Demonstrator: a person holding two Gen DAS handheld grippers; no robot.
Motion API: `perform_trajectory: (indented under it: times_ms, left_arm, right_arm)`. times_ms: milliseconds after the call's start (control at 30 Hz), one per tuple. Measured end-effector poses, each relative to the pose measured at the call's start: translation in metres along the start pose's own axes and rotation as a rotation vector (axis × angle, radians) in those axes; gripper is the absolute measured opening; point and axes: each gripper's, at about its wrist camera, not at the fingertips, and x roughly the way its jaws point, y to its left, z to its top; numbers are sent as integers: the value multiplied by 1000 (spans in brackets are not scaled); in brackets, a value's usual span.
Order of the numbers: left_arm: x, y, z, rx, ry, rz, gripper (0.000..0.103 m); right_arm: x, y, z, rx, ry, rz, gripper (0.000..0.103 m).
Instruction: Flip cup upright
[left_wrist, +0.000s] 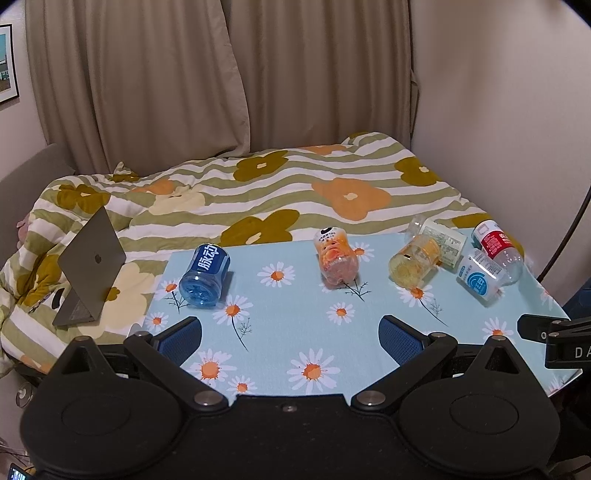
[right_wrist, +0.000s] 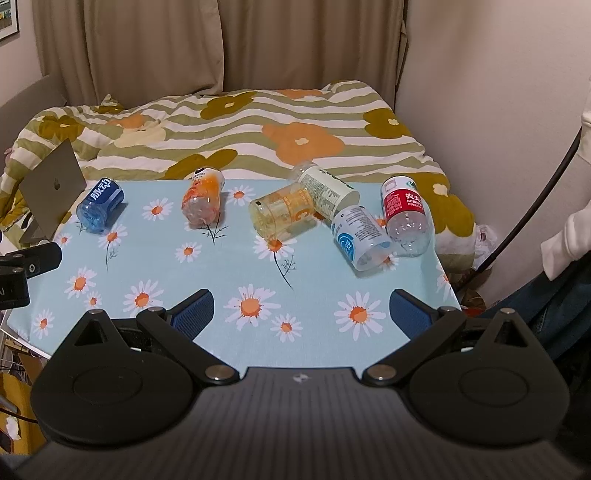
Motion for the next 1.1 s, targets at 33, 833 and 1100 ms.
perform_trajectory:
  times_ms: [33,833,1100]
  left_arm:
    - [0,0,0,0,0,0,103]
    - [55,-76,72,175,25,-125,103]
    - [124,-112,103,336,85,-271,103]
  right_arm:
    - [0,0,0,0,0,1,103]
    - [28,-72,27,48,21,43,103]
    - [49,-89,31,156,50,-22,103]
